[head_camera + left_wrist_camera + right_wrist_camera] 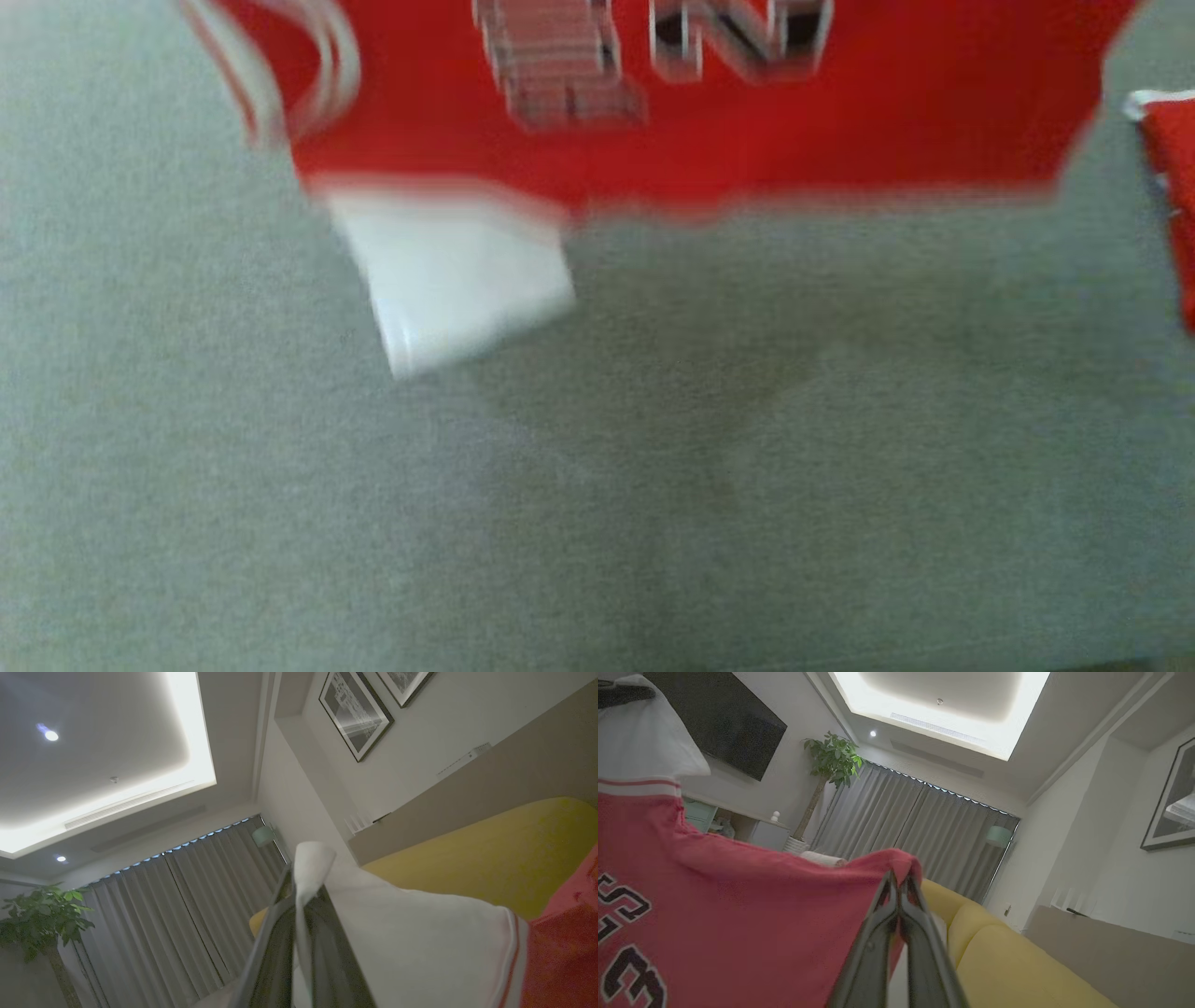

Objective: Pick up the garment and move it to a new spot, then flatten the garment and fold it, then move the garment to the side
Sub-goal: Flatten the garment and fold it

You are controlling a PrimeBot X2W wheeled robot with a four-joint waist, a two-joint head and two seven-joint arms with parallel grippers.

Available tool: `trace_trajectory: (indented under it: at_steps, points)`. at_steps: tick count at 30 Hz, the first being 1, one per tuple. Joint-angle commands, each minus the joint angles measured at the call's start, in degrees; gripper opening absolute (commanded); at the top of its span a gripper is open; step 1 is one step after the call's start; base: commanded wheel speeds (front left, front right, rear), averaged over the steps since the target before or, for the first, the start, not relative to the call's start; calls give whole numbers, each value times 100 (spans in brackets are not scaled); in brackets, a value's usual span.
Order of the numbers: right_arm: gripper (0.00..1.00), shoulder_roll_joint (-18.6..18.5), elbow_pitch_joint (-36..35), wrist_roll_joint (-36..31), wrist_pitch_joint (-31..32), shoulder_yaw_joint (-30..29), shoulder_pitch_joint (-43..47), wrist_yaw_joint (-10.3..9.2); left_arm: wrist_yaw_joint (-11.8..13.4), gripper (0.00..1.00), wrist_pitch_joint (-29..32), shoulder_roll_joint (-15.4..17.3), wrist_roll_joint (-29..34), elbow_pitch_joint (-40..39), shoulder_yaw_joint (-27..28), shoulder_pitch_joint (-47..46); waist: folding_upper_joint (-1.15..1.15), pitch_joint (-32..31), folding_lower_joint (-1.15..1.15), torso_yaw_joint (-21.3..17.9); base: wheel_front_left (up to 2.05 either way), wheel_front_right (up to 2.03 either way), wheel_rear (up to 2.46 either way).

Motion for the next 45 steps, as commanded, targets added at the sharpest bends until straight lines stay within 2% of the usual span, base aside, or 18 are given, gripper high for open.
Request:
trace_trajectory:
  at_steps: [1,4,6,10,15,21,27,33,40,45]
  points:
    - [0,-48,-106,-81,-25,-71,-167,-4,66,0,-75,185,45,-62,291,-488,0,232,-2,168,0,0,0]
    - [0,-16,-36,-365,-28,-224,-602,-4,103,0,-304,-44,166,195,367,-877,0,354,-2,256,0,0,0]
    - [0,-51,-47,-555,-28,-265,-694,-4,8,0,-368,-161,96,204,451,-910,0,397,-2,300,0,0,0]
    - [0,-140,14,-608,-29,-182,-421,-4,-277,0,-397,-176,-58,-5,635,-532,0,501,-2,349,0,0,0]
    - [0,-144,293,-469,-30,-138,410,-4,-443,0,-400,-65,-131,-694,868,831,0,568,-2,393,0,0,0]
    - [0,-184,624,43,-30,-295,1740,-4,-452,0,-401,56,78,-1604,1294,2971,0,399,-2,437,0,0,0]
    - [0,-359,282,432,-30,-663,3329,-4,-451,0,-401,28,478,-2470,1578,5012,0,82,-2,451,0,0,0]
    - [0,-464,-236,386,-30,-964,4771,-4,-317,0,-401,-118,959,-2881,1657,6734,0,-181,-2,359,0,0,0]
    - [0,-287,-621,338,25,-1159,5949,-4,-343,0,-401,-342,995,-2984,1745,7827,0,-315,-2,312,0,0,0]
    - [0,-82,-782,434,62,-1103,6088,-4,-528,0,-401,-408,1030,-2872,1750,7851,0,-339,-2,280,0,0,0]
